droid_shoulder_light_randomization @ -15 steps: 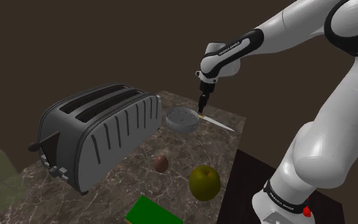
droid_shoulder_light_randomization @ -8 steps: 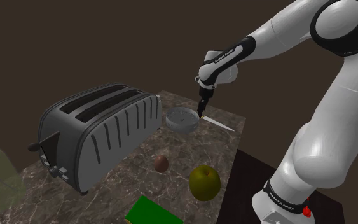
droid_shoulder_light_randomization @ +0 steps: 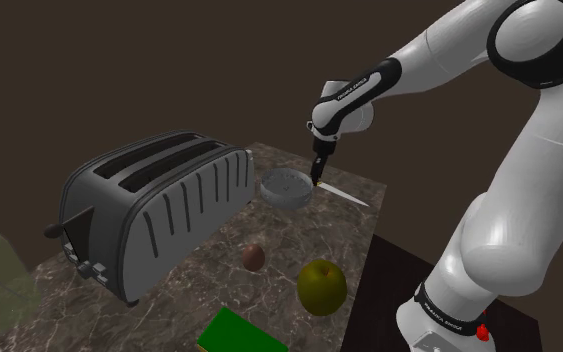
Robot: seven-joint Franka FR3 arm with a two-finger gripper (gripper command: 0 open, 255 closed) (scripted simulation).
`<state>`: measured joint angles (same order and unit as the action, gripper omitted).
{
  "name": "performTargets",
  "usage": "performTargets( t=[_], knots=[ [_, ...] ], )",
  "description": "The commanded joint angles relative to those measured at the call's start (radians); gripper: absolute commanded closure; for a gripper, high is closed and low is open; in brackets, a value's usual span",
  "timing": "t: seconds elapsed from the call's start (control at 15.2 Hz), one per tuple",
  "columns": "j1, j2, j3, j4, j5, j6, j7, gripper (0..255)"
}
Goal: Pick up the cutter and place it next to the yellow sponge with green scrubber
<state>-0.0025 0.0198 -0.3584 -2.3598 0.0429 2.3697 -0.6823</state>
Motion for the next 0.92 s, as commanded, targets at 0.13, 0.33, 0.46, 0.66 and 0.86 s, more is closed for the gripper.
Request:
performTargets(
  t=[0.13,0.33,0.46,0.66,0.86],
  knots=[
    [0.005,0.006,0.006,-0.003,0.002,-0.001,0.004,255],
    [0.005,0.008,0.006,-0.002,0.003,-0.001,0.003,255],
    [0.005,0.007,0.006,-0.001,0.003,-0.002,0.003,255],
    [0.003,-0.012,0.004,0.006,-0.008,-0.027,0.007,255],
    [0.003,-0.041,0.004,0.02,-0.023,-0.068,0.019,255]
  ],
)
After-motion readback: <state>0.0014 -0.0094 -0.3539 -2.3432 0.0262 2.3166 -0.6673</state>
